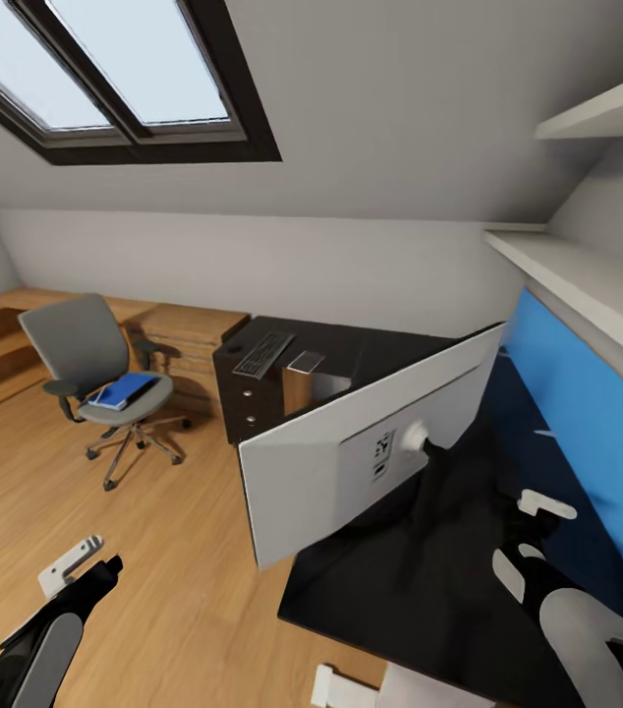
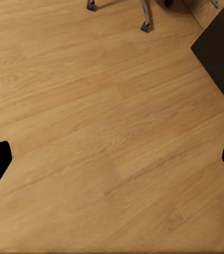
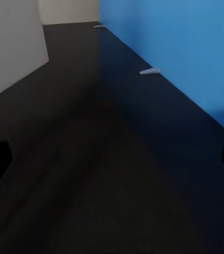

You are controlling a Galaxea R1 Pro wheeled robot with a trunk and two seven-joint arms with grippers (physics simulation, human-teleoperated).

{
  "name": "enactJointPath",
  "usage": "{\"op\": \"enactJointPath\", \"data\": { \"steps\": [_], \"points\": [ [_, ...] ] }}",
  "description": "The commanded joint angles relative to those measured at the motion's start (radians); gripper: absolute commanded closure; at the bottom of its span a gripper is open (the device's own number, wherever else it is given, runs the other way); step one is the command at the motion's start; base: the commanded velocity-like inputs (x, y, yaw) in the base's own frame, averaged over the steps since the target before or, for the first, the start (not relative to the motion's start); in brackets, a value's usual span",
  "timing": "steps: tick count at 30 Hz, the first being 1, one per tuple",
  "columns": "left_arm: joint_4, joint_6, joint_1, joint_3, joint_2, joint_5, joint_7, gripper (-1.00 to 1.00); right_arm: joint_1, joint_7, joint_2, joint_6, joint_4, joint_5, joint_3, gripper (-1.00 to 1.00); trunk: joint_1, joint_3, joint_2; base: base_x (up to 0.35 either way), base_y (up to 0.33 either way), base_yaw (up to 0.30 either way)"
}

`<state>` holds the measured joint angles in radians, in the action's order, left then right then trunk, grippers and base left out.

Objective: In the bedroom, organize the workspace by keeping the computer under the desk, ensuring the monitor is on the desk, placing the keyboard on the desk next to the monitor, placing the mouse on the desk next to the keyboard, moving the folder from the swivel chair onto the desk next to the mouse, stacking the notebook on top of the folder with the pen on top of the notebook, and positioning the swivel chair next to the desk.

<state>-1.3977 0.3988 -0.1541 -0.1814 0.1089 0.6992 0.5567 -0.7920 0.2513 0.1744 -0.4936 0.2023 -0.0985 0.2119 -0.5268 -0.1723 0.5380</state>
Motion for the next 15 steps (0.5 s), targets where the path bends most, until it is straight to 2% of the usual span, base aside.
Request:
{"op": "enactJointPath", "data": {
  "steps": [1,11,14,15],
  "points": [
    [-0.001,0.003,-0.001,0.0,0.0,0.008,0.006,-1.0,-0.001,0.001,0.0,-0.005,-0.001,-0.011,-0.005,-1.0,0.0,-0.002,0.002,-0.334,0.0,0.0],
    [0.0,0.004,-0.001,0.009,0.001,0.009,0.007,-1.0,-0.001,0.0,-0.008,-0.005,-0.004,-0.012,-0.007,-1.0,0.0,-0.002,0.002,-0.334,0.0,0.0],
    [0.003,0.004,-0.001,0.045,0.001,0.009,0.008,-1.0,-0.001,-0.001,-0.016,-0.005,-0.004,-0.01,-0.008,-1.0,0.0,-0.002,0.002,-0.334,0.0,0.0],
    [0.005,0.004,-0.001,0.068,0.002,0.01,0.01,-1.0,0.0,-0.001,-0.023,-0.005,-0.003,-0.01,-0.009,-1.0,0.0,-0.002,0.002,-0.334,0.0,0.0]
  ]
}}
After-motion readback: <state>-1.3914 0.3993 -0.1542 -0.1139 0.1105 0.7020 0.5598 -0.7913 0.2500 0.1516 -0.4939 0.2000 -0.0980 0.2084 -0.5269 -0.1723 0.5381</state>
